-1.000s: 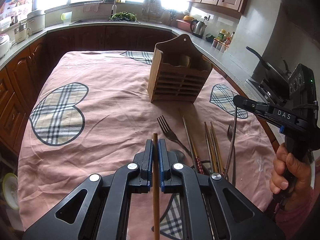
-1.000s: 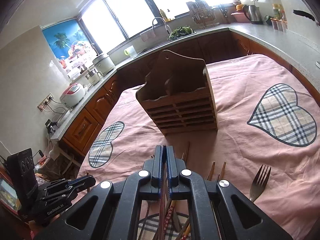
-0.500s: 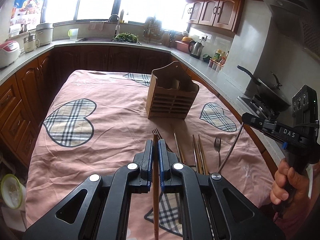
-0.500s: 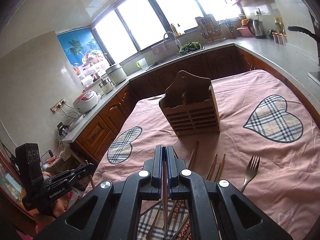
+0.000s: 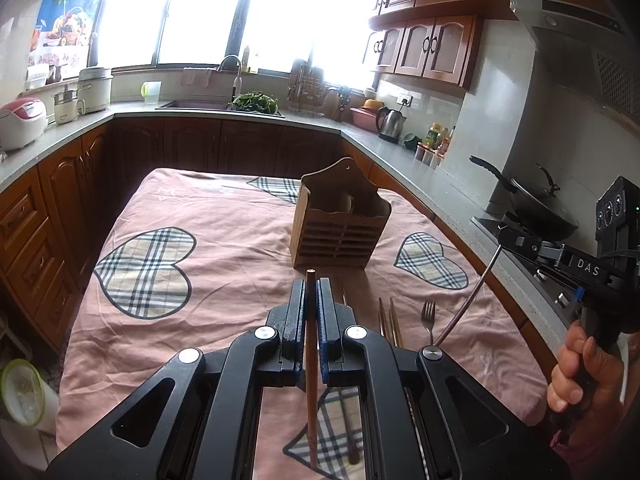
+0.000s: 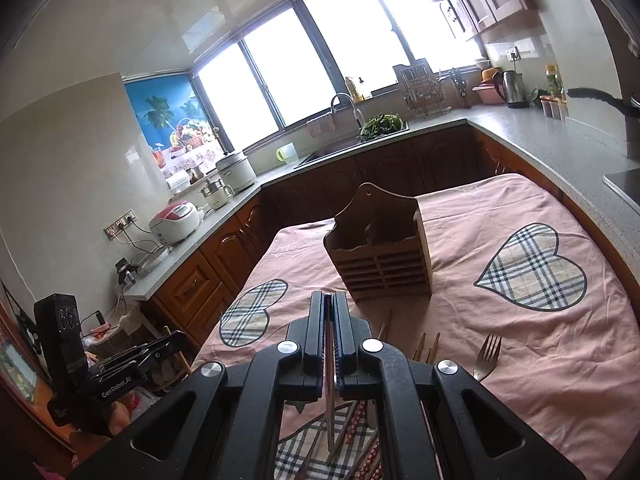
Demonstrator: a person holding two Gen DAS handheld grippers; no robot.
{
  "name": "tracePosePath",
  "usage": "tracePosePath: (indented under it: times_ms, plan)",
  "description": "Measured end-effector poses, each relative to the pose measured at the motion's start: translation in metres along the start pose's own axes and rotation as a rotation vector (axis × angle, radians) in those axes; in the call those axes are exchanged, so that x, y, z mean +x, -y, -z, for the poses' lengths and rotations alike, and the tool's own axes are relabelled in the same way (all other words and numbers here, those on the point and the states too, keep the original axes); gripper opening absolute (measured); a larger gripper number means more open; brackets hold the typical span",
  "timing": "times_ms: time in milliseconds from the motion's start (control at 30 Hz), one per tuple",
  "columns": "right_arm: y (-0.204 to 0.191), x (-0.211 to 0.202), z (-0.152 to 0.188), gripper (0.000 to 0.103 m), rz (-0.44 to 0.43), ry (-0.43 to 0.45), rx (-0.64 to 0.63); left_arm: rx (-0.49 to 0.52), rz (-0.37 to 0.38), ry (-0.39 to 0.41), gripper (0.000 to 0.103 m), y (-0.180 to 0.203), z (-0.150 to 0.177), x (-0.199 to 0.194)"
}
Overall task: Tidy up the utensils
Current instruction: 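Lift both held chopsticks and carry them over the wooden utensil holder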
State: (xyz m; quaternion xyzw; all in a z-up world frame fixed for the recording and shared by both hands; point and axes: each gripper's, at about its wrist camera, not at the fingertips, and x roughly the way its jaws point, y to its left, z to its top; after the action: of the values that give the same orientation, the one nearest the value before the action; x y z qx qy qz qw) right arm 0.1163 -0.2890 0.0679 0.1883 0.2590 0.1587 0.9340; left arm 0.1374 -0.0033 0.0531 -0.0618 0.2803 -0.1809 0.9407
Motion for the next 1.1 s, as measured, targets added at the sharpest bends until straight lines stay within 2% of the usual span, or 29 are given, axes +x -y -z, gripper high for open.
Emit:
tracePosePath:
  times_ms: [300, 633, 900, 1100]
  plan:
    - [0.005, 0.002, -0.023, 0.004, 0.027, 0.093, -0.009, -0.006, 0.009, 0.082, 0.004, 0.006, -0.032, 0.007]
    - [0.016, 0.021, -0.064, 0.004, 0.048, 0.174, -0.02, 0.0, -0.001, 0.213, 0.004, 0.017, -0.087, 0.025]
    - [0.033, 0.043, -0.11, 0.004, 0.08, 0.268, -0.004, -0.04, -0.011, 0.313, 0.005, 0.015, -0.14, 0.056]
    - [0.049, 0.068, -0.143, 0.004, 0.107, 0.323, 0.009, -0.125, -0.013, 0.398, 0.004, 0.002, -0.17, 0.093]
